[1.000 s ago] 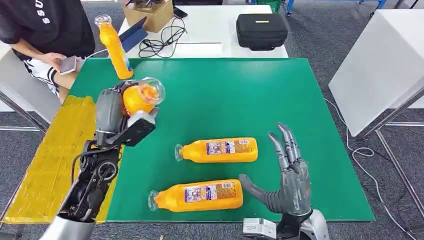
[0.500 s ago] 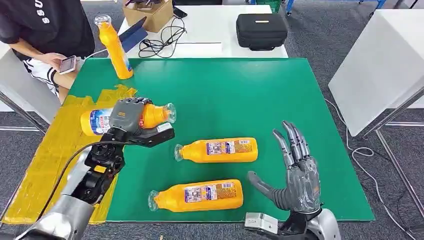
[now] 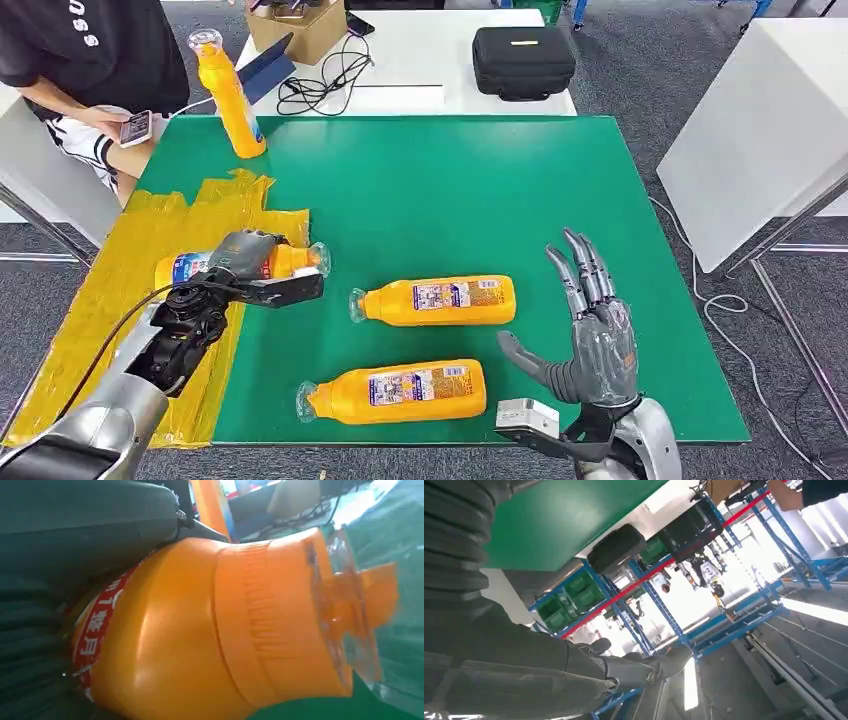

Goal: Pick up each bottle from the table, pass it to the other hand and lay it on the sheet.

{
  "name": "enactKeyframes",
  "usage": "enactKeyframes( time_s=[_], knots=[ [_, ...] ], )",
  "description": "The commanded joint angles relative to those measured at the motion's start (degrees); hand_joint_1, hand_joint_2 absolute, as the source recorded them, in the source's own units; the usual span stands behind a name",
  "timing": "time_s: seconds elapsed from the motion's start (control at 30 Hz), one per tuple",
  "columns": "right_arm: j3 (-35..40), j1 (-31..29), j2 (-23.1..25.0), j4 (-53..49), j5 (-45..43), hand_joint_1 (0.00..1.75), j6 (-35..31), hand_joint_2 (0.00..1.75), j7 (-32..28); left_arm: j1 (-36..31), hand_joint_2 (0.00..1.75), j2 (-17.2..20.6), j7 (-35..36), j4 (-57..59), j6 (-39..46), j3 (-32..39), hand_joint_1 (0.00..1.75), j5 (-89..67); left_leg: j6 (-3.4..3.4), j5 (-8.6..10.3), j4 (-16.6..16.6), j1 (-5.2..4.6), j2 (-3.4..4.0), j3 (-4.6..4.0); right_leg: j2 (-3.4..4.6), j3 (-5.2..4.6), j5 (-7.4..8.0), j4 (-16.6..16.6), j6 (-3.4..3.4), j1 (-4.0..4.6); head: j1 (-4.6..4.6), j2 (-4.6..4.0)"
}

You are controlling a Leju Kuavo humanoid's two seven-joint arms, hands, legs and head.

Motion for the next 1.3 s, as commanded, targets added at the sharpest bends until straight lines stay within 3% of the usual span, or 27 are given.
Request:
enactKeyframes(
  time_s=[0.03,0.37,0.4,0.43,0.87,1.3],
  knots=[
    [-0.9,-4.6,0.4,7.3,-1.0,0.00,2.1,1.75,0.5,-7.0,1.75,1.3,1.2,13.5,0.7,-1.0,1.75,3.2,-0.04,-0.06,0.0,0.06,0.14,0.15,0.07,0.15,0.00,-0.1,0.04,0.06,0.00,0.00],
    [-1.2,0.1,0.3,5.9,-0.4,0.00,1.2,1.75,1.0,-10.0,1.75,0.0,1.9,20.0,2.1,-0.8,1.75,4.1,-0.05,-0.09,0.0,0.05,-0.08,0.25,-0.08,0.31,-0.08,-0.1,0.05,0.05,0.00,0.00],
    [-1.3,0.5,0.5,5.5,0.0,0.00,1.0,1.75,1.0,-10.0,1.75,-0.2,2.1,20.3,2.6,-0.8,0.10,4.1,-0.05,-0.07,0.0,0.06,-0.06,0.21,-0.07,0.26,-0.06,-0.1,0.05,0.06,0.00,0.00],
    [-1.5,0.7,0.7,5.4,0.4,0.00,1.0,1.75,1.1,-10.2,1.75,-0.5,2.2,20.6,2.6,-0.9,0.00,4.0,-0.06,-0.12,0.0,0.06,-0.04,0.28,-0.08,0.33,-0.10,-0.1,0.06,0.06,0.00,0.00],
    [-2.6,2.4,1.6,2.9,1.8,0.00,1.4,1.75,2.1,-11.3,1.75,-3.5,2.5,22.7,0.1,-2.7,0.00,3.6,-0.05,-0.08,0.0,0.05,-0.15,0.17,-0.22,0.23,-0.10,0.0,0.07,0.05,0.00,0.00],
    [-2.7,2.8,2.0,4.4,1.6,0.00,1.4,1.75,1.9,-9.4,1.75,-2.7,2.2,20.5,0.0,-3.3,0.00,3.9,-0.06,-0.09,0.0,0.05,0.04,0.23,-0.04,0.24,-0.06,-0.1,0.06,0.04,-0.02,0.00]
  ],
)
